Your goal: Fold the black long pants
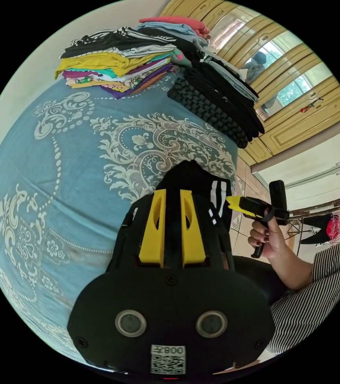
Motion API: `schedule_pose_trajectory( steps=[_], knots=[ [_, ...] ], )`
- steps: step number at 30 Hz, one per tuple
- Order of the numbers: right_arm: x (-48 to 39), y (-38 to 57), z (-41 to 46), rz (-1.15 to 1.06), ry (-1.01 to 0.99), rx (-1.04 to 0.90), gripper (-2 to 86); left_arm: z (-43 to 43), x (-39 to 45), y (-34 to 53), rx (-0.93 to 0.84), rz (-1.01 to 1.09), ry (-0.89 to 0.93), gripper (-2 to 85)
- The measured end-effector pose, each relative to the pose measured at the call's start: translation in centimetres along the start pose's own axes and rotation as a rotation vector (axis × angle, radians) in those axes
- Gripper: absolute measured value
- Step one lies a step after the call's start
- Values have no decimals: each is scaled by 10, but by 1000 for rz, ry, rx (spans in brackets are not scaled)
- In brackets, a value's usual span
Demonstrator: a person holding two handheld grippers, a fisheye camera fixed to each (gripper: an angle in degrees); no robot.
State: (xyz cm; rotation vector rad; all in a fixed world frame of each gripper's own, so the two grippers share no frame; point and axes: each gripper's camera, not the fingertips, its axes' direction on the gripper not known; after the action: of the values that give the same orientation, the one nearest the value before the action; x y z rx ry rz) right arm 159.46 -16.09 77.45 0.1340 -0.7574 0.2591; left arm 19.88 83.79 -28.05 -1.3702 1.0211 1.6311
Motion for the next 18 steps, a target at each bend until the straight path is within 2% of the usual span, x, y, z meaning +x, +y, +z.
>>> schedule_pose_trajectory(
  steps=[6,14,18],
  knots=[
    [-2,26,-26,-16,9,-26,5,51,-7,-60,-112,-2,-17,24],
    [-34,66,-60,-132,0,-56,5,21,11,-68,101,37,42,5],
    [-50,94,-95,-178,39,-29,5,28,25,-82,92,87,21,5]
  ],
)
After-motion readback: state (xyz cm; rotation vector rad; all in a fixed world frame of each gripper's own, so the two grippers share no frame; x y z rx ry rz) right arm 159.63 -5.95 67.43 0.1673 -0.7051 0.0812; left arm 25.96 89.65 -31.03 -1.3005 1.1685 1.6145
